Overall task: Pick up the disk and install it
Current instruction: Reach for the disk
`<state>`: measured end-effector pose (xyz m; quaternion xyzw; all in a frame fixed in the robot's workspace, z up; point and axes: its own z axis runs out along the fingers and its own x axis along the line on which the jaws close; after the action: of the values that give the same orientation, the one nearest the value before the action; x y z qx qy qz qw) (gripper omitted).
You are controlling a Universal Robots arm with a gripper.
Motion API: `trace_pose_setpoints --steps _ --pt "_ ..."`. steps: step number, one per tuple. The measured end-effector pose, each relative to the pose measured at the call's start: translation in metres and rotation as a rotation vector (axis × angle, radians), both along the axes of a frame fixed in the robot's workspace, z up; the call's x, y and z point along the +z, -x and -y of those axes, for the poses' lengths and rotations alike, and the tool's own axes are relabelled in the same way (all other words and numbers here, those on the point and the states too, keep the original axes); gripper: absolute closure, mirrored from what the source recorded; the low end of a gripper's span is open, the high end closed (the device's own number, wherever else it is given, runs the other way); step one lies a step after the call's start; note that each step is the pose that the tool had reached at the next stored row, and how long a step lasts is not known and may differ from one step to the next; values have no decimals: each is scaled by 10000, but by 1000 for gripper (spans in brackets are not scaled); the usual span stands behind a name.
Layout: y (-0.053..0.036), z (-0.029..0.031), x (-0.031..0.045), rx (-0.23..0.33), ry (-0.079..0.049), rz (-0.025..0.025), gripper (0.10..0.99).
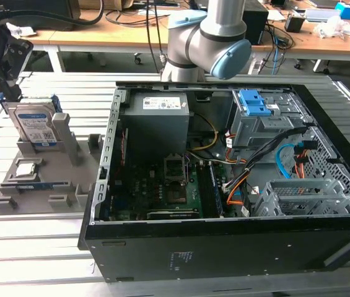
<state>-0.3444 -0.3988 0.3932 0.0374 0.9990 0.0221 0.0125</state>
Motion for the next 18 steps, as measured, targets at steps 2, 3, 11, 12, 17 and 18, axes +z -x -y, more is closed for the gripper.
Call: trace_pose_setpoints --steps 2,3,11,12,17,18 --pt "26 0 0 1 1 0 980" --pt "38 0 0 0 0 0 980" --pt "166 0 0 0 1 0 980" --pt "176 0 1 0 1 -1 980" --pt "241 0 0 0 1 0 980" --pt "265 0 0 0 0 0 980"
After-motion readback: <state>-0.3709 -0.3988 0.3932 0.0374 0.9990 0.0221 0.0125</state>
